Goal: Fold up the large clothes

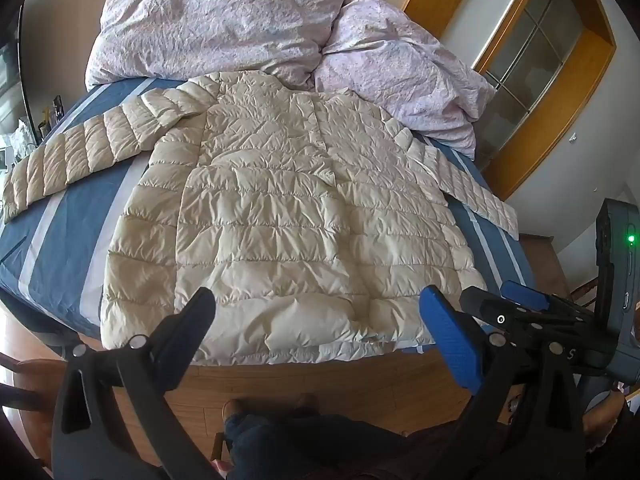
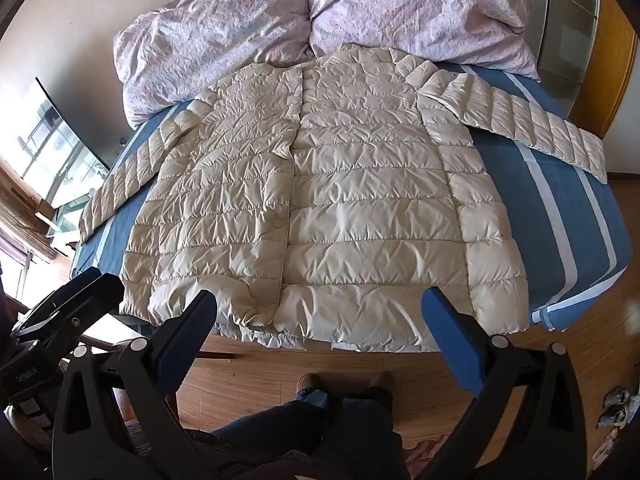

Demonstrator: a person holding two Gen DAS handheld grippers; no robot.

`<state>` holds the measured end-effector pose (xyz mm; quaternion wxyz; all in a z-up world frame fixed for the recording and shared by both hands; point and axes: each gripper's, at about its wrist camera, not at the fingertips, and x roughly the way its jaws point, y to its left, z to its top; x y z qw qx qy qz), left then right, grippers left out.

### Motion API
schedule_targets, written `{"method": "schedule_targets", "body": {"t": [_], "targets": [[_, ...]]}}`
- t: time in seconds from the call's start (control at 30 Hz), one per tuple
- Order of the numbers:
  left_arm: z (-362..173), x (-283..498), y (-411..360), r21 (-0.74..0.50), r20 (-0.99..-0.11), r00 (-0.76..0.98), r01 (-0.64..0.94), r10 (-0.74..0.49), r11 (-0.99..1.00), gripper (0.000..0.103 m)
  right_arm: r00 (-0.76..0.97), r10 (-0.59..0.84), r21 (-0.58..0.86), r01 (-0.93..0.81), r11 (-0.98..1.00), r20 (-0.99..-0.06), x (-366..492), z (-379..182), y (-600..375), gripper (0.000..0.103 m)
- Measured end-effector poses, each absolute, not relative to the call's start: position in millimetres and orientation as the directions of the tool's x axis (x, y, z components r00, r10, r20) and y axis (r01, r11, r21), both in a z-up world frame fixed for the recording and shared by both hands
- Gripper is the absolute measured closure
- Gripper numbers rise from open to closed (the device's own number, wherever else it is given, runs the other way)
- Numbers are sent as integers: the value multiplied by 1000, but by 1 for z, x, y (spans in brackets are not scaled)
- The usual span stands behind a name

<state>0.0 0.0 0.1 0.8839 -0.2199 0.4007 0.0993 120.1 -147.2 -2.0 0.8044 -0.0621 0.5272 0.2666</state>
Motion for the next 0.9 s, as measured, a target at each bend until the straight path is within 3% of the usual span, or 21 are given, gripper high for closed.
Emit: {"method": "schedule_targets", "body": {"t": [0.9], "targets": [[0, 0, 0, -309, -753, 658, -352, -1, 883, 2, 299, 365, 185, -494, 850, -882, 122, -3, -146, 1]]}}
